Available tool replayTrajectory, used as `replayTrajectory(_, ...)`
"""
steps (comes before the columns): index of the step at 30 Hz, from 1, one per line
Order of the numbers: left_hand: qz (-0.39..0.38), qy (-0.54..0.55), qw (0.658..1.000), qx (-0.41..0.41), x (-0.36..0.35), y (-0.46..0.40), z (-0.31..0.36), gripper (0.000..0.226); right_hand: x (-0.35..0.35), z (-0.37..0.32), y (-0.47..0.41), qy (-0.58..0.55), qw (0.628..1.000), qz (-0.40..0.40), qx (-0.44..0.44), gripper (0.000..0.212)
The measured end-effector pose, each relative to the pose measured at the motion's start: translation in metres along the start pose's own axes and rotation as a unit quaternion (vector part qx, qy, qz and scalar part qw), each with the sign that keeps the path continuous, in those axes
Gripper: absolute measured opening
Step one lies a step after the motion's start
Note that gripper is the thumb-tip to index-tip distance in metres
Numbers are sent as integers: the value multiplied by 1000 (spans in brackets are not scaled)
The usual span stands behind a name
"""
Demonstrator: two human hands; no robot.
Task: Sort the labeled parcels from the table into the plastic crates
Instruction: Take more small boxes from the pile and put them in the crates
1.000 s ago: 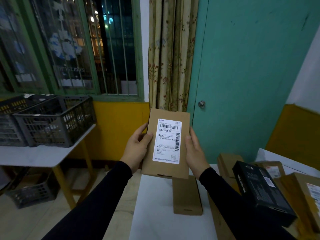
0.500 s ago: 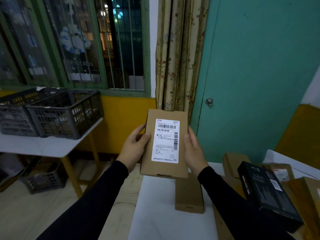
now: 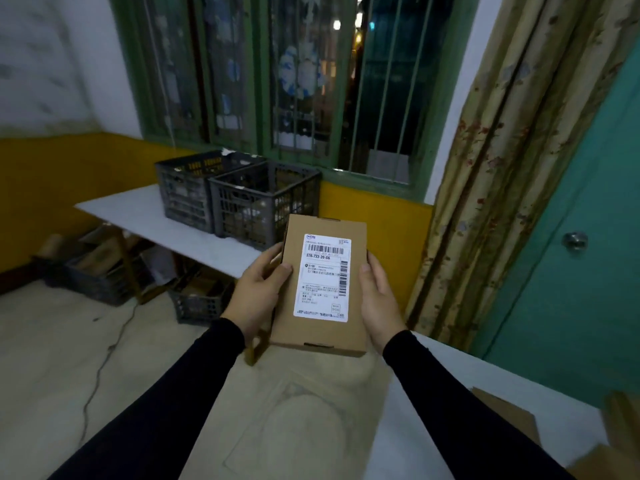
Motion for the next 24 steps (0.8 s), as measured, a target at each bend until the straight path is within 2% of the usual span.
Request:
replayTrajectory(9, 40, -56, 997, 21, 189, -98, -32, 40, -205, 53, -79, -5, 999, -36, -12, 41)
replayTrajectory(21, 76, -68, 994, 39, 287, -300, -72, 43, -341, 110, -270, -17, 997, -67, -18, 32)
replayTrajectory(24, 89, -52, 994, 46, 301, -372, -73, 42, -371, 119, -335, -25, 995, -82, -42, 41)
Point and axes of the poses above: each hand's wrist, its own y-axis away from the middle knuckle, its own x-axis out of the back of the hand, z = x × y, the point moved 7 cm from there along -y, towards the middle knuckle, and after that the axes turned 9 degrees about -y, right-handed, at the moved point
